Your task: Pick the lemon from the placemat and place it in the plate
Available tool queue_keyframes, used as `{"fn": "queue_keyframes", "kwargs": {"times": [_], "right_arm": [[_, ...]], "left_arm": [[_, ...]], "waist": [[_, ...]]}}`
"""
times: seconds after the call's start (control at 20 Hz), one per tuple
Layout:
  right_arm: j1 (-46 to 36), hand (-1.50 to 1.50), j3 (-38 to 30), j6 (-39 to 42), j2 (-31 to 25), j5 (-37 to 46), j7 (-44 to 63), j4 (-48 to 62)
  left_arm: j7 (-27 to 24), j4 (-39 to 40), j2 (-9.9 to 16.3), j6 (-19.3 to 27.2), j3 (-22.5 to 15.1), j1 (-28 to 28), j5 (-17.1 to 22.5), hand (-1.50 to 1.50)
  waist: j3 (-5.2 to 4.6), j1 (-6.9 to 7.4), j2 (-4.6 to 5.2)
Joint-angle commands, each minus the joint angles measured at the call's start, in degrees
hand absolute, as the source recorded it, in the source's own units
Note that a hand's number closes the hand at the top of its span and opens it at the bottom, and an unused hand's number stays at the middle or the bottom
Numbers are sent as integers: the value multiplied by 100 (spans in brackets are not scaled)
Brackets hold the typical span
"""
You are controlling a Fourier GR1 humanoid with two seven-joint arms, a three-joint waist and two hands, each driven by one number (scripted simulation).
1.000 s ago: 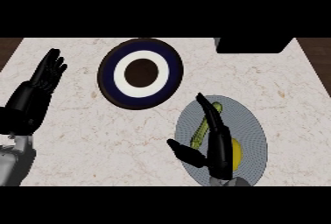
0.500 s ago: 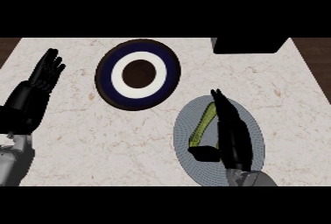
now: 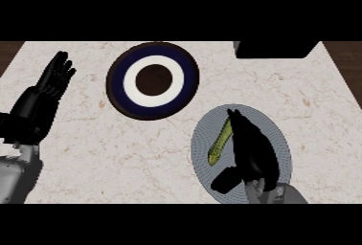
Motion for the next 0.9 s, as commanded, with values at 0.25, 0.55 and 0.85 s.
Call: {"fn": "queue_keyframes", "kwargs": {"times": [0.25,0.55,0.85], "right_arm": [[-424,-150,-358,1122,171,-81,1279,229],[-34,-150,-590,1506,-105,-179,1269,279],[399,-150,-558,1294,18,207,1020,467]], "left_arm": [[-44,-143,-76,-111,66,113,-25,0],[4,-213,-175,-81,-10,278,-115,0],[110,54,-121,-150,229,-96,-134,0]], "waist": [[13,94,20],[13,73,13],[18,34,23]]}}
